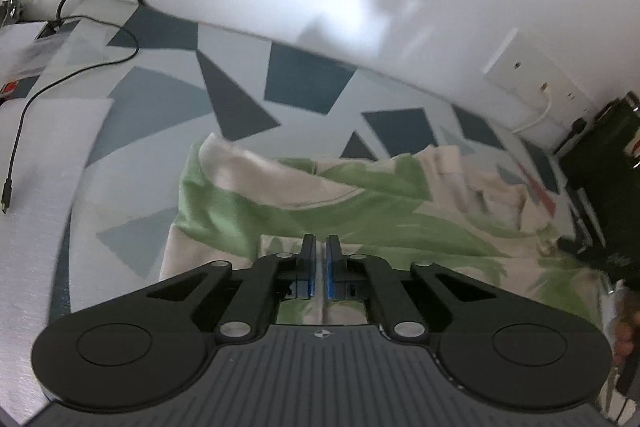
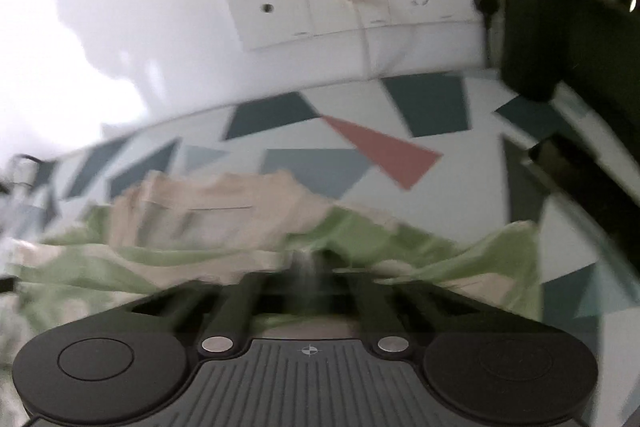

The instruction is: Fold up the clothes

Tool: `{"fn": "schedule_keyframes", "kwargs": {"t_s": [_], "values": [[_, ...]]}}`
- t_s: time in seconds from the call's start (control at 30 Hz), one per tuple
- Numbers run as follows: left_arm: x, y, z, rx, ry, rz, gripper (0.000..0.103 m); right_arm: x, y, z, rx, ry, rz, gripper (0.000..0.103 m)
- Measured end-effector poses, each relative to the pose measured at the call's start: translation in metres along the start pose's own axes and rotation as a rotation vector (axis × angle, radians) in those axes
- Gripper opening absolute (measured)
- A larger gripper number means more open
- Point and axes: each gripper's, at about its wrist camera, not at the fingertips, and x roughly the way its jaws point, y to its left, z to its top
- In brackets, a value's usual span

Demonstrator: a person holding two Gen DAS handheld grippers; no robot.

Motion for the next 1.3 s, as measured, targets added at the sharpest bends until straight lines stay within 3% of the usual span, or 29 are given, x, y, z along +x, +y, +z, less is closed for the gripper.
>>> {"fn": "schedule_keyframes", "kwargs": {"t_s": [0.13,0.23,0.33,0.4,0.5,0.53,0.7,0.83,0.97,1.1,1.13,1.17,1.3], "values": [[-0.014,0.003,0.002,0.000,-0.070,0.001,0.000,0.007,-0.012,0.003,0.061,0.003,-0.012,0.001],[-0.010,0.010,0.003,-0.021,-0.059,0.014,0.000,0.021,-0.010,0.003,0.029,0.023,-0.027,0.002],[-0.004,0.014,0.002,-0.040,-0.023,0.016,0.000,0.022,-0.019,0.008,0.085,0.021,-0.018,0.003],[-0.001,0.013,0.002,-0.035,0.008,0.015,0.002,0.011,-0.029,0.012,0.146,-0.023,-0.034,0.023],[0.000,0.011,0.000,-0.025,0.025,0.000,0.020,-0.014,-0.049,0.015,0.211,-0.111,-0.087,0.025],[-0.001,0.010,-0.001,-0.021,0.024,-0.009,0.032,-0.021,-0.057,0.015,0.245,-0.120,-0.088,0.025],[0.001,0.009,-0.005,-0.029,0.032,-0.017,0.061,-0.037,-0.065,0.001,0.236,-0.101,-0.073,0.028],[0.004,0.003,-0.010,-0.008,0.045,-0.014,0.061,-0.034,-0.053,-0.011,0.156,-0.056,-0.072,0.039],[0.005,-0.002,-0.014,-0.002,0.057,-0.006,0.040,-0.024,-0.050,-0.022,0.152,-0.006,-0.096,0.032],[0.005,-0.003,-0.014,0.009,0.045,0.061,0.042,-0.025,-0.051,-0.029,0.167,-0.012,-0.107,0.032],[0.005,-0.002,-0.013,0.013,0.034,0.089,0.050,-0.027,-0.051,-0.029,0.176,-0.019,-0.108,0.033],[0.005,0.000,-0.013,0.007,0.029,0.095,0.055,-0.029,-0.052,-0.030,0.182,-0.028,-0.112,0.036],[0.011,0.003,-0.011,-0.001,0.042,0.069,0.055,-0.030,-0.057,-0.029,0.217,-0.045,-0.092,0.046]]}}
